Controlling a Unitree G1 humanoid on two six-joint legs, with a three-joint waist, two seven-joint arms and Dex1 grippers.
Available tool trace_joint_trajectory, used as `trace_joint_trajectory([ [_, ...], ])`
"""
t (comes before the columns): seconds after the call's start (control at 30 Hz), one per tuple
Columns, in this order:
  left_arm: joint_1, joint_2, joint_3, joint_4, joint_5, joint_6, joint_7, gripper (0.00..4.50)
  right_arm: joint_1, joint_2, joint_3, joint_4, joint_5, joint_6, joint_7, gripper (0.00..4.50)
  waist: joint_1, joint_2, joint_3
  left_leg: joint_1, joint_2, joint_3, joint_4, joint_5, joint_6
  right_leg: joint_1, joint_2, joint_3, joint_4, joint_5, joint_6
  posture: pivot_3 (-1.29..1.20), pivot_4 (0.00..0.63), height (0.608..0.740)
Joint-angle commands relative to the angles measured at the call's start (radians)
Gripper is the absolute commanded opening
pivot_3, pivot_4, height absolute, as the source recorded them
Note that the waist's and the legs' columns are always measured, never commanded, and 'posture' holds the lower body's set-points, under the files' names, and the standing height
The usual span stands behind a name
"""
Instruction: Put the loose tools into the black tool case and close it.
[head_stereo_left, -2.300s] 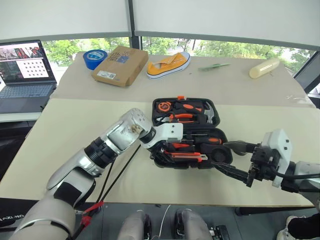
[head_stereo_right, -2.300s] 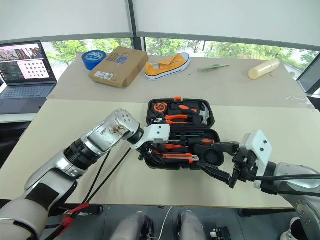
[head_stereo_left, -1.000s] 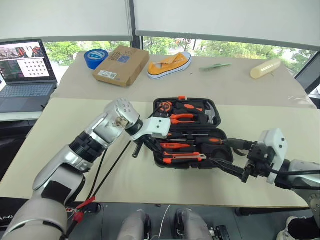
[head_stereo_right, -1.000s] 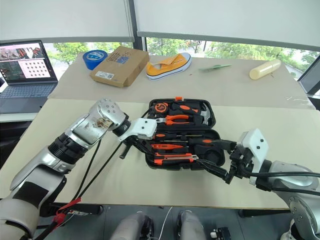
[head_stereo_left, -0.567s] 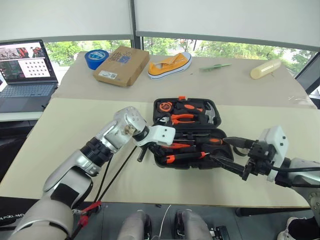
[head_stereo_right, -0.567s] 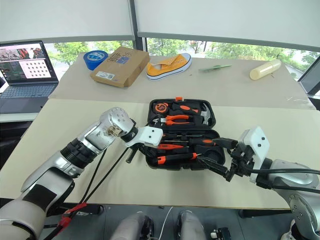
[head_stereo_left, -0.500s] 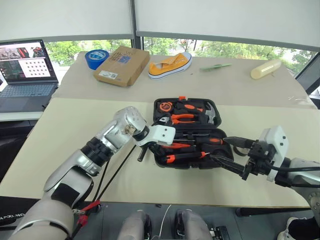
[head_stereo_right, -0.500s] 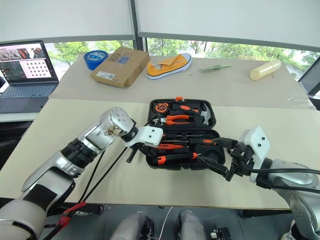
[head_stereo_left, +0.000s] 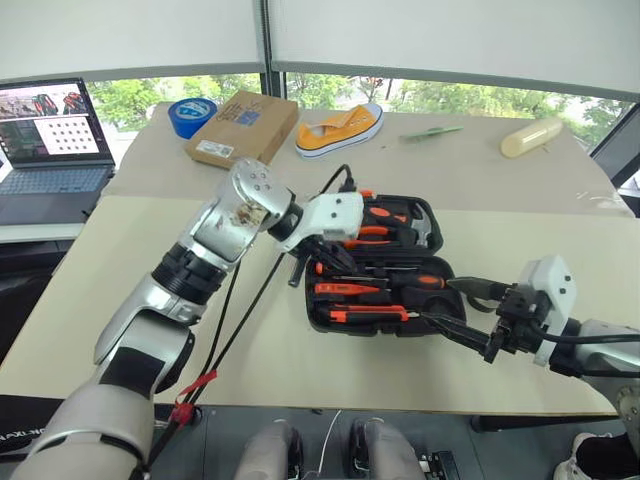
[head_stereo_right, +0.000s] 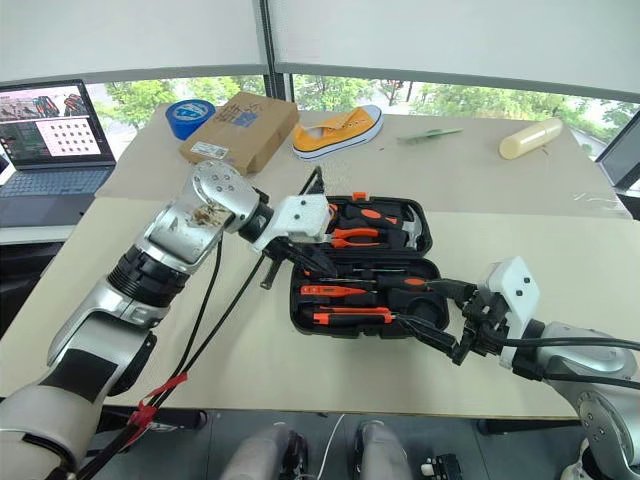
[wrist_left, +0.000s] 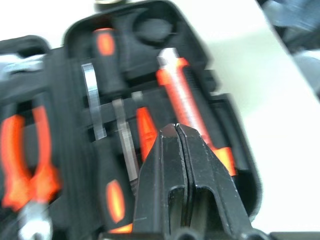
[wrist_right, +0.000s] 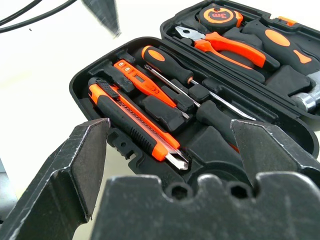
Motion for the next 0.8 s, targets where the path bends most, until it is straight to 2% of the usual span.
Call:
trace_joint_trajectory([
  [0.03,0.025,0.028,-0.041,-0.032,0.037,-0.058,-0.017,0.07,0.014,-0.001,-0.03,-0.032,0.005,-0.018,0.001,4.5,0.0,0.0,0.0,0.0,0.0,0.0,0.0,0.0,0.0,0.0,0.0,0.0,0.0,0.0,0.0,0.0,0.15,0.731],
  [0.4,0.088,0.023,-0.119,-0.045,0.109,-0.119,-0.012,0.07,0.025,0.003,-0.038,-0.044,0.012,-0.013,-0.013,4.5,0.003,0.0,0.0,0.0,0.0,0.0,0.001,0.0,0.0,0.0,-0.001,0.0,0.0,0.0,0.0,0.0,0.15,0.731],
  [0.6,0.087,0.014,-0.14,0.022,0.173,-0.185,0.031,0.07,0.018,0.013,-0.025,-0.042,0.01,-0.011,-0.026,4.5,0.004,0.001,-0.001,0.003,0.0,0.0,0.001,0.0,0.001,0.003,-0.001,0.0,0.0,0.0,0.0,0.0,0.15,0.731],
  [0.7,0.061,-0.014,-0.108,0.051,0.152,-0.162,0.043,0.07,0.018,0.012,-0.028,-0.041,0.014,-0.009,-0.026,4.5,0.008,0.001,-0.001,0.004,0.0,-0.001,0.001,-0.001,0.002,0.005,-0.002,0.0,0.0,0.0,0.001,0.0,0.15,0.731],
  [0.8,0.041,-0.026,-0.052,0.006,0.043,-0.051,-0.031,0.07,0.021,0.011,-0.03,-0.04,0.015,-0.008,-0.026,4.5,0.007,0.001,-0.001,0.003,0.0,-0.001,0.003,-0.002,0.004,0.005,-0.002,0.0,0.0,-0.001,0.003,0.0,0.15,0.731],
])
